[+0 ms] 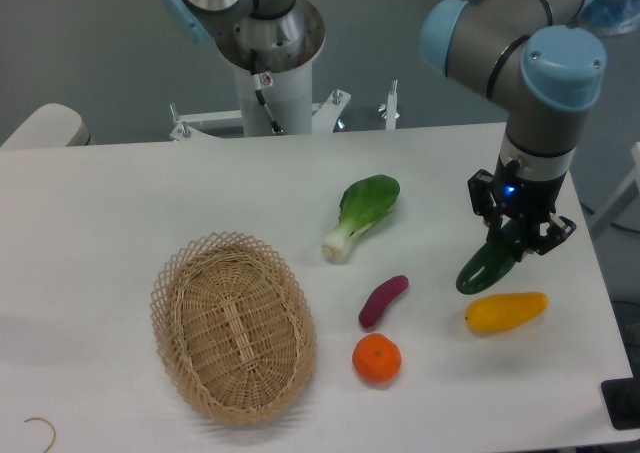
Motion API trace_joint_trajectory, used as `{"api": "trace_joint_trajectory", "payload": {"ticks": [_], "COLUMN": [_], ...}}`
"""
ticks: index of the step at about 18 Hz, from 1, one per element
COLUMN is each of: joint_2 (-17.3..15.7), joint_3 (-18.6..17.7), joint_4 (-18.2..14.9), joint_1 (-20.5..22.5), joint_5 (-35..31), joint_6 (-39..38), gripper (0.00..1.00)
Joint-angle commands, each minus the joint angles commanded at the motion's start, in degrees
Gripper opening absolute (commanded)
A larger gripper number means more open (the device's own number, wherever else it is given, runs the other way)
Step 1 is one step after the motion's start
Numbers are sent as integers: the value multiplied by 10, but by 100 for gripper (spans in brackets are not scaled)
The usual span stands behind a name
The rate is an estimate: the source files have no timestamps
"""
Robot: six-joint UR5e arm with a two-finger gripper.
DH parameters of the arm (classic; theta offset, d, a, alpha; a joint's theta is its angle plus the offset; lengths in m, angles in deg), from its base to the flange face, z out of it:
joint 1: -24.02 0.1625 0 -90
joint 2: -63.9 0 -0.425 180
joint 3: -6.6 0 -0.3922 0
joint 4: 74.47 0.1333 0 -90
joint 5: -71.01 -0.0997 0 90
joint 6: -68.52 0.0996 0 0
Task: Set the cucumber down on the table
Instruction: 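Lift the held green cucumber slightly with the gripper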
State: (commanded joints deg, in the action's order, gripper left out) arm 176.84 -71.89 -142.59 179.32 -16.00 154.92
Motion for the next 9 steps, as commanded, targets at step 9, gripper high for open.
{"api": "trace_joint_trajectory", "payload": {"ticks": [9], "joint_2": [-5], "joint_3": [-4], "joint_4": [0], "joint_1": [-5], "joint_5": [-1], "joint_6": [-16], "gripper": [32]}}
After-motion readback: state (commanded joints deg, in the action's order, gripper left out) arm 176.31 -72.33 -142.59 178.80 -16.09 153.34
